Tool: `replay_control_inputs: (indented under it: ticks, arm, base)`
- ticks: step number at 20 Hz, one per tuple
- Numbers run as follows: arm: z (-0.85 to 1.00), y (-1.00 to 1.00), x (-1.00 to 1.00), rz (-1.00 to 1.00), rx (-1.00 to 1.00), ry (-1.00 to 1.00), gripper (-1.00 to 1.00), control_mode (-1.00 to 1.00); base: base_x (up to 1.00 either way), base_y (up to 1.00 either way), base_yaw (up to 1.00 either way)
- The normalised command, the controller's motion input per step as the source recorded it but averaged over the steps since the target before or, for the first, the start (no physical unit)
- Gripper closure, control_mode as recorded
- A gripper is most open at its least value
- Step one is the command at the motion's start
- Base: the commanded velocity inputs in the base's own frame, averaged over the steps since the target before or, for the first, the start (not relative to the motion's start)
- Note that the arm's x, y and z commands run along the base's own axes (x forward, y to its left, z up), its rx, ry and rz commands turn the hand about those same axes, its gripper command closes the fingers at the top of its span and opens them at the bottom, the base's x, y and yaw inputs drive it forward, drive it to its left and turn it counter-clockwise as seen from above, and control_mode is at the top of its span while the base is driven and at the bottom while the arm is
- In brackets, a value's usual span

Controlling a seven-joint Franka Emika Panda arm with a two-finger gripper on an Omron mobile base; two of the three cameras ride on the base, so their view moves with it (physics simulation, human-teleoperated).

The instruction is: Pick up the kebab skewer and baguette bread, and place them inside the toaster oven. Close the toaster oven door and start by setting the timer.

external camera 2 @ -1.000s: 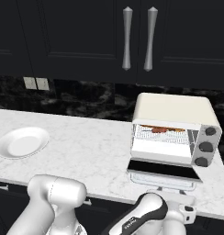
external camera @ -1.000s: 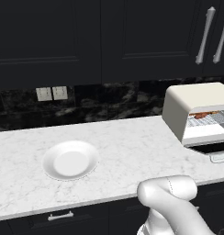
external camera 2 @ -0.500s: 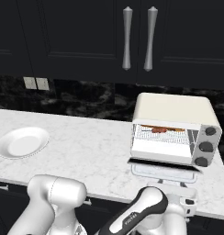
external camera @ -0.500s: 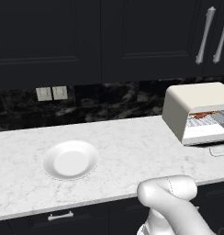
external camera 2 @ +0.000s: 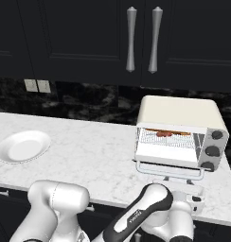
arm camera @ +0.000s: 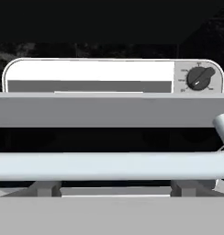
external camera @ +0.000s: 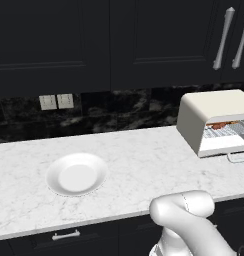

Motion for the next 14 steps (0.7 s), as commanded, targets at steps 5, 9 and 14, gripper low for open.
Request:
replay_control_inputs:
  ticks: [5, 9, 14]
  arm:
    - [0.57, 0.18, 0.36, 0.0, 0.0, 0.0, -1.0, -1.0]
    - [0.54, 0.24, 0.45, 0.0, 0.0, 0.0, -1.0, -1.0]
    - [0.54, 0.26, 0.48, 0.0, 0.0, 0.0, -1.0, -1.0]
  base:
    - [0.0, 0.0, 0.0]
    - [0.0, 0.0, 0.0]
    - [0.0, 0.0, 0.0]
